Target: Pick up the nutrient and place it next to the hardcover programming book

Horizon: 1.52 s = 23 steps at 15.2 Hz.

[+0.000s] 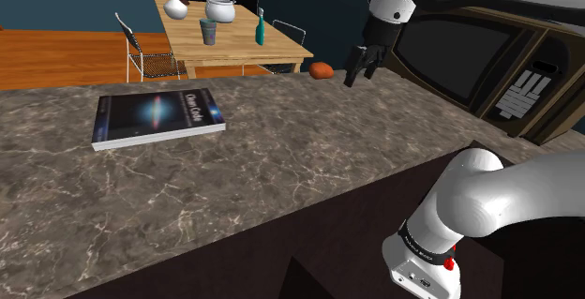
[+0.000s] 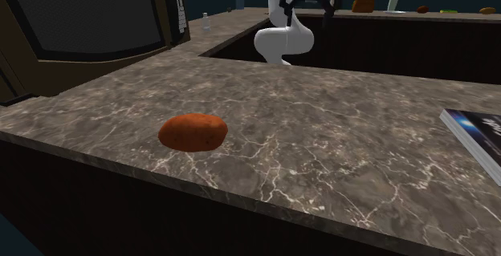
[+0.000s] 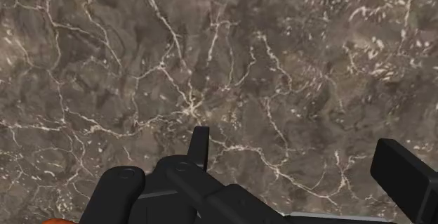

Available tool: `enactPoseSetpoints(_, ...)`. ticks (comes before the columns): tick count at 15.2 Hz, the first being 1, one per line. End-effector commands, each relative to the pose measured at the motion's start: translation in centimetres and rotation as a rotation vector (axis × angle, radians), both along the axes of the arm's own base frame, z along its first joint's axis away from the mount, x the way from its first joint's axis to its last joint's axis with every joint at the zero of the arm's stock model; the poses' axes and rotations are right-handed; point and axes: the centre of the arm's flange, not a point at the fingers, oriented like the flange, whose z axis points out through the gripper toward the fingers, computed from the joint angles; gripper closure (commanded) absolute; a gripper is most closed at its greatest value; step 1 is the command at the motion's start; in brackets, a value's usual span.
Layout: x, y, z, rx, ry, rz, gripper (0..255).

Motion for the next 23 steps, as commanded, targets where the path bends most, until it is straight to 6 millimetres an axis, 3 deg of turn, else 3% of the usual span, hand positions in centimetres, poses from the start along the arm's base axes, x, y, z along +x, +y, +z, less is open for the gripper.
enactPoseSetpoints(1,0.0,0.0,0.0,0.000,0.000,0.000,0)
enactPoseSetpoints(7,3.7,-7.5,-0.9,-0.009,0.056,0.254,0)
enactPoseSetpoints(13,9.1,-13.8,-2.0,-0.017,0.112,0.508,0)
enactPoseSetpoints(18,14.7,-18.0,-3.1,-0.024,0.158,0.720,0)
enactPoseSetpoints(23,20.9,-20.8,-4.4,-0.031,0.205,0.932,0)
